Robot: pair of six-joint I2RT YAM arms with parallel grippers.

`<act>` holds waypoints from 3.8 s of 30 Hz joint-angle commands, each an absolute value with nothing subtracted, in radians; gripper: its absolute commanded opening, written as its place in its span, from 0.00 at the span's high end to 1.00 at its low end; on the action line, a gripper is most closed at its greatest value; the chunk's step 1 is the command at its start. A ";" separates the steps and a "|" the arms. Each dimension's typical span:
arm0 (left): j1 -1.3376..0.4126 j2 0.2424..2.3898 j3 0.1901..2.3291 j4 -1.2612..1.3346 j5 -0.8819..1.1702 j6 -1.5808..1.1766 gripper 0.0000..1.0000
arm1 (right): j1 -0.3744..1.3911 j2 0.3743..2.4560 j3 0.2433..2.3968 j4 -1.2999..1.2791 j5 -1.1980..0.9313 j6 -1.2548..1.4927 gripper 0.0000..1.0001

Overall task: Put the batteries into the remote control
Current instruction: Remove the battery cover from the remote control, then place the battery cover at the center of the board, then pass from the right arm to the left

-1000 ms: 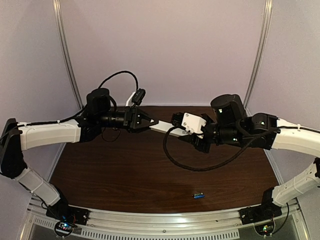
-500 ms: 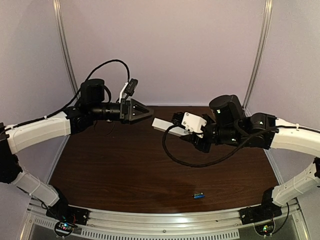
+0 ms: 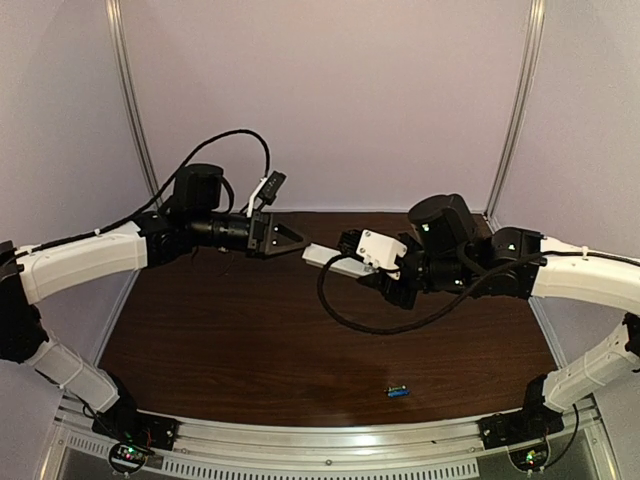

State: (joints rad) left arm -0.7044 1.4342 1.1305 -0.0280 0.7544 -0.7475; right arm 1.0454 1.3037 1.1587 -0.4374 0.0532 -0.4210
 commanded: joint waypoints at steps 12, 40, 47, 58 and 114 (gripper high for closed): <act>-0.733 1.443 1.177 -0.029 0.765 -0.713 0.88 | 1.042 1.328 1.192 -0.439 0.115 -0.410 1.00; -0.619 1.346 1.081 0.141 0.844 -0.707 1.00 | 0.998 1.213 1.062 -0.409 -0.033 -0.343 1.00; -0.505 1.308 1.009 0.211 0.849 -0.786 1.00 | 0.978 1.192 0.954 -0.384 0.017 -0.283 1.00; -0.342 1.353 0.799 0.209 0.728 -0.809 1.00 | 0.960 1.107 0.855 -0.341 0.003 -0.198 1.00; -0.733 0.919 0.740 -0.045 0.802 0.161 0.10 | 1.049 1.253 1.173 -0.636 -0.506 -0.288 1.00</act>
State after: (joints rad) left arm -0.6971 0.9047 0.7311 -0.0200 0.7891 0.0048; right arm 1.0191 1.2308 1.1275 -0.6014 -0.4759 -0.2829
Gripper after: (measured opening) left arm 0.916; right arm 0.294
